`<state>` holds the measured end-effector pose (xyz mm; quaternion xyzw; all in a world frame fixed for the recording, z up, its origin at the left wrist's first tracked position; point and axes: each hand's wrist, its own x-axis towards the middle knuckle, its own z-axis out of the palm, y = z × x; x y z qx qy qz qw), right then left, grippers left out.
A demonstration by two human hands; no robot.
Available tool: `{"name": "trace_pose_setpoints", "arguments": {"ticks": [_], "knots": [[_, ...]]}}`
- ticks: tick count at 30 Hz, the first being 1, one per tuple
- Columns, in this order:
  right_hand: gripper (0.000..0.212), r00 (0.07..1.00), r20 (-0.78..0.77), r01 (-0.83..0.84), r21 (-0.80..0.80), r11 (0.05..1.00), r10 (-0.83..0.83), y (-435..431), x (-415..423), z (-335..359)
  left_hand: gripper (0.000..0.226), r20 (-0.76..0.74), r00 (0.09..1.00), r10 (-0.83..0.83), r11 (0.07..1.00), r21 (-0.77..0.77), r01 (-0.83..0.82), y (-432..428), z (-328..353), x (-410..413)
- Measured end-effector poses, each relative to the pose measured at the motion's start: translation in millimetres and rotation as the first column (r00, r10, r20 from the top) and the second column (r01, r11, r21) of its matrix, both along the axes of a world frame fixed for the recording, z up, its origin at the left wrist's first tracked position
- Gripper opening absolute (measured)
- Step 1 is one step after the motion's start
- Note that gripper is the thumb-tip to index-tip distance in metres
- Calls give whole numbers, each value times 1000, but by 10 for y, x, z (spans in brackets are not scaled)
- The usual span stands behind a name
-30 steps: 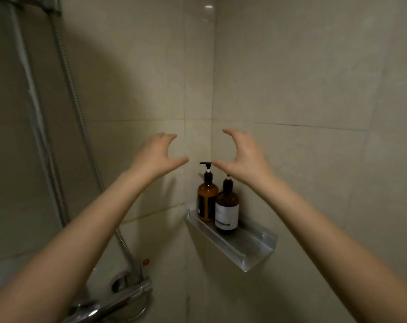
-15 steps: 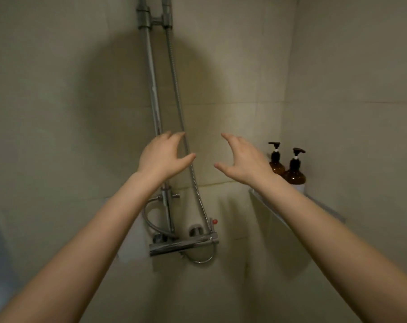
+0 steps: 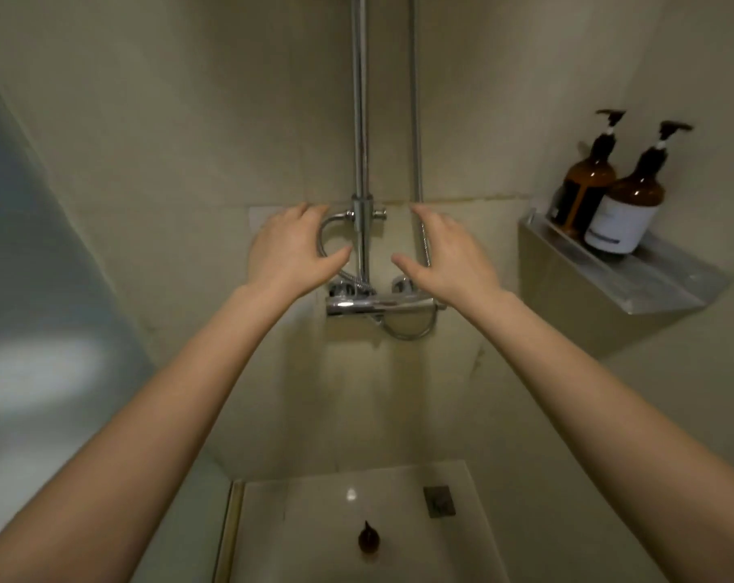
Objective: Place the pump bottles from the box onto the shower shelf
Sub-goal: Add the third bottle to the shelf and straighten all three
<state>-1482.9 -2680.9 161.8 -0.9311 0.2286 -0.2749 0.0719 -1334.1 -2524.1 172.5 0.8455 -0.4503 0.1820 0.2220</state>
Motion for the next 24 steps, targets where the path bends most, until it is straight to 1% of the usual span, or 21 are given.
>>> {"name": "trace_pose_setpoints", "arguments": {"ticks": [3, 8, 10, 12, 16, 20, 23, 24], "knots": [[73, 999, -33, -20, 52, 998, 22, -2, 61, -483, 70, -17, 1000, 16, 1000, 17, -16, 24, -540, 68], [72, 997, -41, -52, 122, 991, 58, -23, 114, -1473, 74, -133, 990, 40, 998, 55, -33, 60, -1680, 158], [73, 996, -52, -60, 135, 989, 67, -37, 123, -1942, 76, -195, 980, 49, 998, 55, -39, 78, -2177, 154], [73, 995, -54, -68, 161, 985, 78, -58, 131, -2457, 74, -225, 972, 72, 996, 70, -57, 105, -2722, 145], [72, 994, -77, -61, 218, 974, 80, -105, 145, -3640, 70, -237, 965, 110, 988, 136, -79, 151, -3956, 100], [73, 985, -167, -1, 304, 953, 54, -152, 173, -5006, 68, -276, 948, 160, 963, 255, -89, 163, -5324, 71], [73, 974, -216, 22, 380, 925, 65, -166, 165, -6061, 66, -272, 952, 140, 951, 305, -52, 183, -6383, 46], [72, 972, -221, 15, 384, 923, 76, -160, 150, -6404, 66, -274, 951, 144, 947, 319, -51, 190, -6718, 27]]}}
